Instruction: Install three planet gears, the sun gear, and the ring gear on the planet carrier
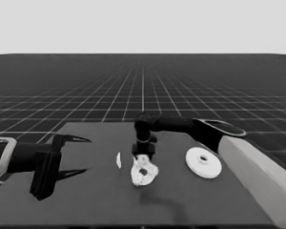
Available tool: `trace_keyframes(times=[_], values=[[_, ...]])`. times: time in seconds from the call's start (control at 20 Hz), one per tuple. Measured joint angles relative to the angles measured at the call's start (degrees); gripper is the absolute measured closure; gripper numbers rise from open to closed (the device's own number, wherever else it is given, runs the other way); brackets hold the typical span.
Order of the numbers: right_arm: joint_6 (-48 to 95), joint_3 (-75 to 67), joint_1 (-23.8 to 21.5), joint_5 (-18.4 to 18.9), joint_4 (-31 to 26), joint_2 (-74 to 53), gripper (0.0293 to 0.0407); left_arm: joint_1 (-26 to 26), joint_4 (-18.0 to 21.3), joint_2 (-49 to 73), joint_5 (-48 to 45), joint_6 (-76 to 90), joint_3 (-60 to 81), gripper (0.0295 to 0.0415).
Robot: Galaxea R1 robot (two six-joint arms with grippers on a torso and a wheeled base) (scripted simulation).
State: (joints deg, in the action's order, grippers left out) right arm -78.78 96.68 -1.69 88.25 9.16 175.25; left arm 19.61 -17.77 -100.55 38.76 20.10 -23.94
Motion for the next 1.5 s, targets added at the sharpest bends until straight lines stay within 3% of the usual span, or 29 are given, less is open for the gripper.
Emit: trace_keyframes(times=[0.1,0.25,1.5], values=[[1.61,2.59,4.62,-1.26,4.46,0.75,0.039,0.0,0.0,0.0,0.0,0.0,0.0,0.0326],[2.55,4.19,6.6,-1.99,6.24,1.21,0.039,0.0,0.0,0.0,0.0,0.0,0.0,0.0326],[-8.36,4.66,7.83,-2.2,6.65,1.24,0.0391,0.0,0.0,0.0,0.0,0.0,0.0,0.0326]])
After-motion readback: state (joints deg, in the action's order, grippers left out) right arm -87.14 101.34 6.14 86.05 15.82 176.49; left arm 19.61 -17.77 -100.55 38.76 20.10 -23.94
